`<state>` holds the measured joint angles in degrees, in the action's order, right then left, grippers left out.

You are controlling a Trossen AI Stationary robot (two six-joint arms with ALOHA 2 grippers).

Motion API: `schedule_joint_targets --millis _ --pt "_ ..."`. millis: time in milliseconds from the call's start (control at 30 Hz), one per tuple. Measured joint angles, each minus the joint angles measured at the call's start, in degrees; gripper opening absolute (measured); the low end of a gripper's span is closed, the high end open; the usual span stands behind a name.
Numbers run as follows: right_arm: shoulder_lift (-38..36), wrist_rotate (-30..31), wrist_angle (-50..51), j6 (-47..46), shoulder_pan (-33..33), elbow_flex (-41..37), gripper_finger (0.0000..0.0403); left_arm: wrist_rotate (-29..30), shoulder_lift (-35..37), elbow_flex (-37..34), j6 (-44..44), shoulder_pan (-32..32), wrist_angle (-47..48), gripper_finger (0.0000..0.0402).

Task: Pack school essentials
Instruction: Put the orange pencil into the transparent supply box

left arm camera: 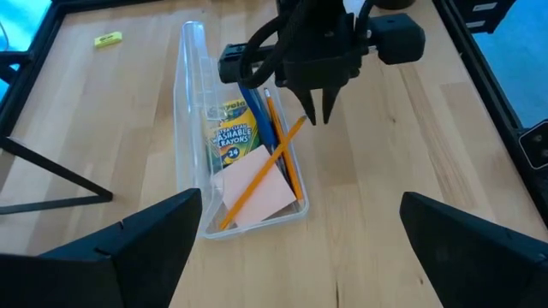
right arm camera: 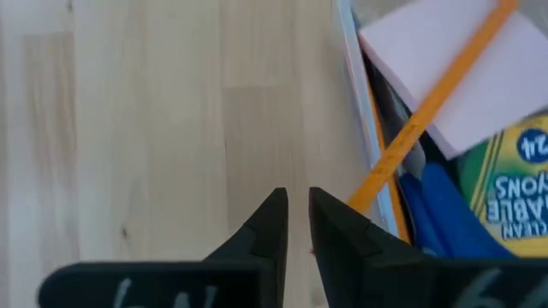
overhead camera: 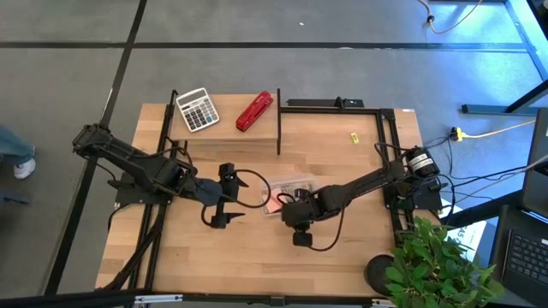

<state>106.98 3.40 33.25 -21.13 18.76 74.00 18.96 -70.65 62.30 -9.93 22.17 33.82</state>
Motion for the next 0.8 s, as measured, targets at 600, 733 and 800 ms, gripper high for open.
schedule_joint_targets --millis 600,733,800 --pt "0.0 9.4 8.6 -1.2 0.0 0.0 0.0053 0.0 0.0 0.0 0.0 0.0 0.0 0.0393" --pt "0.0 11.4 11.0 -1.3 0.0 0.0 0.0053 0.0 0.0 0.0 0.0 0.0 0.0 0.0393" --pt "0.0 13.4 12.1 -2.0 0.0 0.0 0.0053 0.0 0.0 0.0 0.0 0.0 0.0 0.0393"
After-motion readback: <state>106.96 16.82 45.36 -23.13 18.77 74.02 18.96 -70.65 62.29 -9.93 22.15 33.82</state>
